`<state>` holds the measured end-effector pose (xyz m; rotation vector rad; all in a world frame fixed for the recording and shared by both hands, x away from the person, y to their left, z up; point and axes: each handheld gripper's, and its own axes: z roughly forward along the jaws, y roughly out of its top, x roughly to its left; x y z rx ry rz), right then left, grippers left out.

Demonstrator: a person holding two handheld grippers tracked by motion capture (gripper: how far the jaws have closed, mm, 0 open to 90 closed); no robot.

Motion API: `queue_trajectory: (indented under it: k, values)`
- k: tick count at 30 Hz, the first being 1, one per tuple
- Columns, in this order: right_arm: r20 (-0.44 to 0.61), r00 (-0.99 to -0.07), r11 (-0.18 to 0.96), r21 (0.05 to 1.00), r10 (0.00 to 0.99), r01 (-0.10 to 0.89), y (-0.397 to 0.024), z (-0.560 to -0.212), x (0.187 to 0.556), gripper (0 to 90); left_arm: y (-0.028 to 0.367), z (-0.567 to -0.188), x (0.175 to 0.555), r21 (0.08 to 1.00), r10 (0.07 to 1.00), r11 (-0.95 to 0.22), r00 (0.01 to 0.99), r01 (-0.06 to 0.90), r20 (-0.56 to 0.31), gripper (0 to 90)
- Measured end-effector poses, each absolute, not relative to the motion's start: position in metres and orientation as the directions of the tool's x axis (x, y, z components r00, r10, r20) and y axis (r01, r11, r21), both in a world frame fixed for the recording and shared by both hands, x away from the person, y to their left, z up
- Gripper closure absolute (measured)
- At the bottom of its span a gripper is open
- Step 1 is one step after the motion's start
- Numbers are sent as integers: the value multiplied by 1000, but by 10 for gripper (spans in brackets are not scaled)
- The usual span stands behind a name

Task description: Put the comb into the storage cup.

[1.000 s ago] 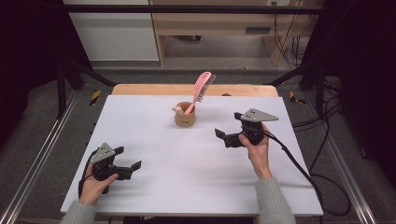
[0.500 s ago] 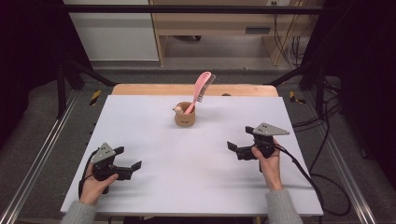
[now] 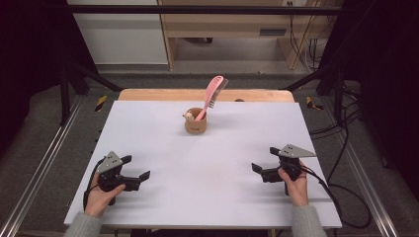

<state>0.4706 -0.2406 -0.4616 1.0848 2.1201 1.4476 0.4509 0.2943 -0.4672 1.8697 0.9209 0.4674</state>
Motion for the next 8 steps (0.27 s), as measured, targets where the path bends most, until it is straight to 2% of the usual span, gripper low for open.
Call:
queue_trajectory:
  k: [8]
  values:
    - [124,-626,178,900,769,397,-253,-468,465,4,293,-467,451,884,764,-250,641,394,-69,19]
